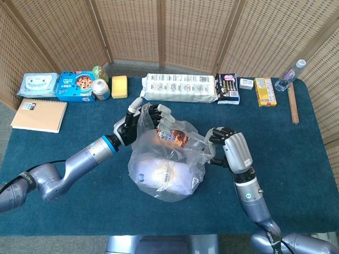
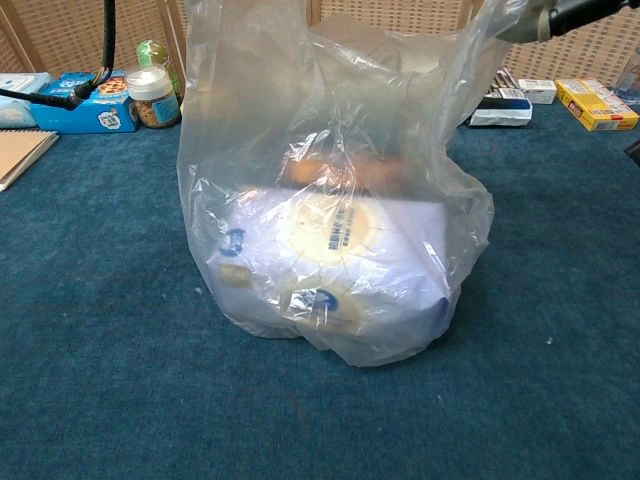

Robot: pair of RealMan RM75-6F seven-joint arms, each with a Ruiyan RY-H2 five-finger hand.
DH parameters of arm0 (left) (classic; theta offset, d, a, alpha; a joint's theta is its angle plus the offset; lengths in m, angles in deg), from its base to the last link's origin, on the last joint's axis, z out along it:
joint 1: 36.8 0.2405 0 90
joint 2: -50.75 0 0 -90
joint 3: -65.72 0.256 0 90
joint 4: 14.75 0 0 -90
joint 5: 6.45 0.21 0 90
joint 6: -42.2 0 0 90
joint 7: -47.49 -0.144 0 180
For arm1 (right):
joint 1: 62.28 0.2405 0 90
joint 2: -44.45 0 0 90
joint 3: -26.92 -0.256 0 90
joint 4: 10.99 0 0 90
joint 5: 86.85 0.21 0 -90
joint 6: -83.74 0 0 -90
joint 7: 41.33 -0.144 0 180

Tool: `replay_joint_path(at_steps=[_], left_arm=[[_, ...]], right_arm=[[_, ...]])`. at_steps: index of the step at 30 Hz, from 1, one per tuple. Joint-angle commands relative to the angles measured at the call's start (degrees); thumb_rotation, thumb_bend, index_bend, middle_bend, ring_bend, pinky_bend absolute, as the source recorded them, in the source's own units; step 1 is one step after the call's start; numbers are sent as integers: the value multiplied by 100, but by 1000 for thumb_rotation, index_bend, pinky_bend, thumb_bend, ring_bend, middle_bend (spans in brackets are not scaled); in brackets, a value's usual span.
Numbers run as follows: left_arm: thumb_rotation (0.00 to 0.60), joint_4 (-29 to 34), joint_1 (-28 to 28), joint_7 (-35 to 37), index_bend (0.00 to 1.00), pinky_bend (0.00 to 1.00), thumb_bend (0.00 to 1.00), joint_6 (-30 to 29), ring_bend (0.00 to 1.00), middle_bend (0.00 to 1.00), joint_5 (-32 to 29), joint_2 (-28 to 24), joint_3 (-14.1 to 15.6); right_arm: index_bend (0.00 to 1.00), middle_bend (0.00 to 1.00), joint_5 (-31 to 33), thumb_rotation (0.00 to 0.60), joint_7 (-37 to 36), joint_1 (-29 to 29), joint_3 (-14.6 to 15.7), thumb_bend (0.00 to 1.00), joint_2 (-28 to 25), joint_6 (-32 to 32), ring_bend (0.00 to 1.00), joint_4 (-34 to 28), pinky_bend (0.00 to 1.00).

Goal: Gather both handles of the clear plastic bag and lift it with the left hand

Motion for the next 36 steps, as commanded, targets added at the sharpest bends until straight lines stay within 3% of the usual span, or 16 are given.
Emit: replay_joint_path(at_steps=[1,12,18,21,24,28,31,36], left_arm=[[0,-1,1,26,350,388,176,-1,390,407,15,-18,7],[0,51,14,146,350,388,177,-71,390,407,124,-60,70],[0,36,15,242,350,388,177,-136,390,407,150,-83,80],[0,43,4,260,349,388,176,-165,390,407,150,-88,75],[0,37,-11,276,350,388,177,-170,390,407,147,-82,84],[0,17,-26,288,350,388,176,-175,390,407,127,-73,88],[0,9,-26,288,350,388,177,-178,390,407,104,-79,95],[0,11,-26,285,350,388,176,-174,390,407,67,-85,98]], right_arm=[[834,579,52,600,-34,24,-73,251,-103,-17,551,-120,537],[836,585,172,600,-104,104,-298,251,-486,-73,551,-477,538],[818,583,89,600,-174,92,-191,250,-557,-61,544,-361,529],[706,560,0,600,-226,101,-49,248,-509,-96,525,-142,496],[497,488,-34,600,-310,151,34,246,-429,-169,463,48,433],[302,387,-135,600,-270,244,109,242,-345,-243,356,322,338],[215,333,-186,600,-201,309,148,229,-219,-251,298,531,294],[194,286,-75,600,-295,344,153,207,-76,-279,244,539,238]])
